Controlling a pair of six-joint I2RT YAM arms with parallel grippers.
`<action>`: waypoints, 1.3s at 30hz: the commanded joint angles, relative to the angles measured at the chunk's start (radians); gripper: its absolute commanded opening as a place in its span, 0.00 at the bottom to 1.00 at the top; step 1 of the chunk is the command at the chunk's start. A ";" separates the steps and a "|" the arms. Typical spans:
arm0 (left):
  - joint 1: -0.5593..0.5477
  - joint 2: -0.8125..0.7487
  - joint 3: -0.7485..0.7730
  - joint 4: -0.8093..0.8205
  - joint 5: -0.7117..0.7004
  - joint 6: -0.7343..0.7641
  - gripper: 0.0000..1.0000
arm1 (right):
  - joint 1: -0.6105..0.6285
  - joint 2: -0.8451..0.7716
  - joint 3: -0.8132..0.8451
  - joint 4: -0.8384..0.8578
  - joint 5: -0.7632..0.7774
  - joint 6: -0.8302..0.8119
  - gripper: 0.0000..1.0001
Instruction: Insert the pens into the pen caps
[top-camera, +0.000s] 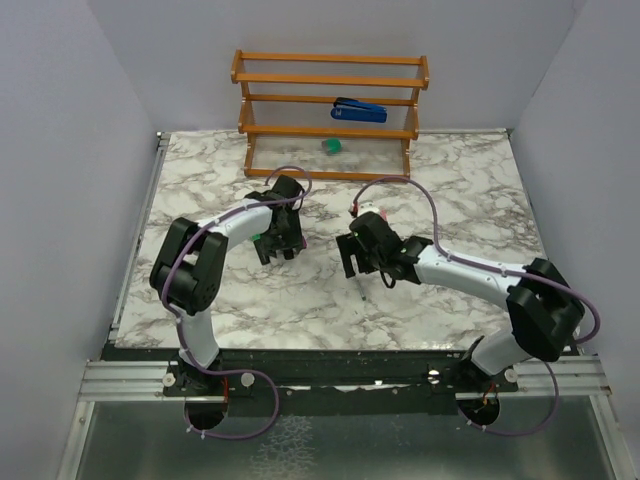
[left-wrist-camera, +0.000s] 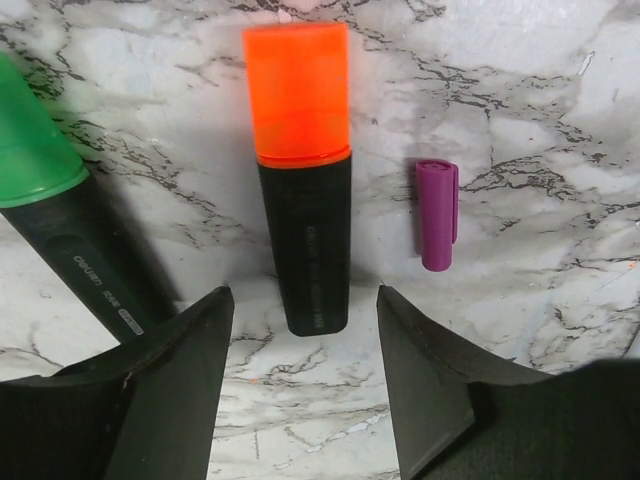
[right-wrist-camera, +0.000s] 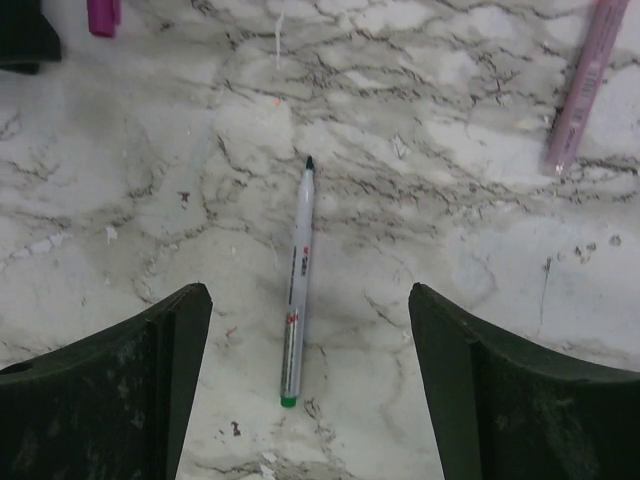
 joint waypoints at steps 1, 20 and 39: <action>0.021 -0.019 -0.011 0.021 0.023 0.062 0.61 | -0.024 0.087 0.080 0.057 -0.075 -0.057 0.83; 0.040 -0.401 -0.001 0.111 0.103 0.170 0.71 | -0.050 0.292 0.162 0.018 -0.128 -0.038 0.50; 0.080 -0.829 -0.422 0.450 0.511 0.228 0.81 | -0.049 0.321 0.224 -0.065 -0.152 0.010 0.00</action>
